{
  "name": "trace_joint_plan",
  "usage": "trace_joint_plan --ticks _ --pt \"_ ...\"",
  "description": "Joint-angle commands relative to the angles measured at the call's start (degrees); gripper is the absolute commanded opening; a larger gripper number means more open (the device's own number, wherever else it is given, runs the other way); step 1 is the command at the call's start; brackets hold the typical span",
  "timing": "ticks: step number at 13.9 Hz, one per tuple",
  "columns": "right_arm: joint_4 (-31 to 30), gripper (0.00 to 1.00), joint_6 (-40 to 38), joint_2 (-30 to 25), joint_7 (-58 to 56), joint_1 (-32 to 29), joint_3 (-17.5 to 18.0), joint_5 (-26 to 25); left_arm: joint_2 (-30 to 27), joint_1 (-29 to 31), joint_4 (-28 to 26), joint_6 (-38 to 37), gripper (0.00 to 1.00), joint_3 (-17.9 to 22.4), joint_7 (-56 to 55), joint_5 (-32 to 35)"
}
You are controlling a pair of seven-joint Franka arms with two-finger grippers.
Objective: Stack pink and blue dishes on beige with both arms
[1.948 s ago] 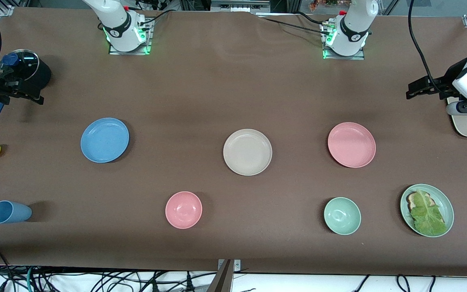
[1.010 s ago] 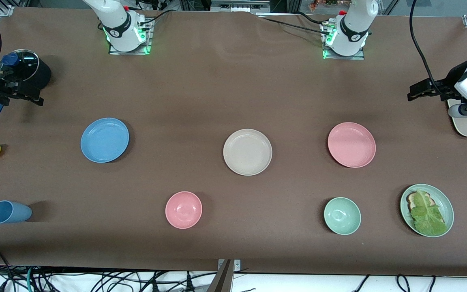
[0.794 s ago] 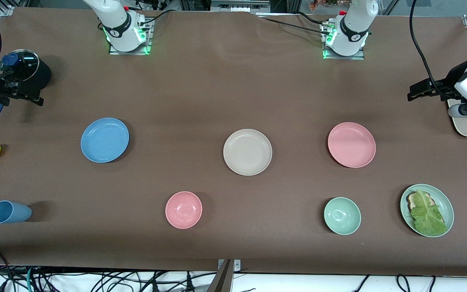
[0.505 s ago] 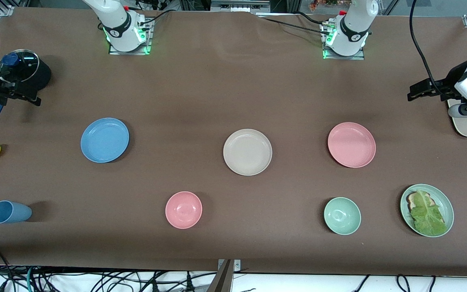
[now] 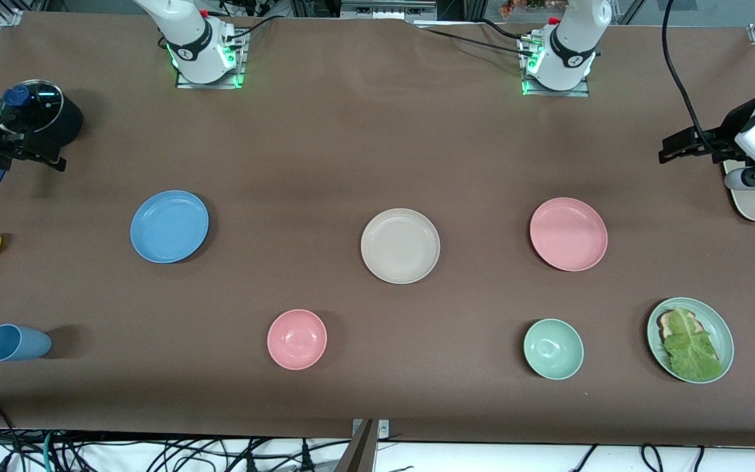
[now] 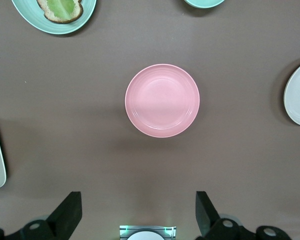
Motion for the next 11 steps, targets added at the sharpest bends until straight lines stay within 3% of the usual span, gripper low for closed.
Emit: trace_joint_plan --ticks 1,11 --pt "1.3 1.0 -0.5 0.5 -0.1 -0.3 0.1 0.6 0.3 0.4 0.8 0.0 1.0 -0.2 -0.4 -1.1" --pt "1.6 1.0 0.0 0.3 0.0 0.3 0.6 0.0 0.4 0.2 0.9 0.0 1.0 -0.2 -0.4 -1.2"
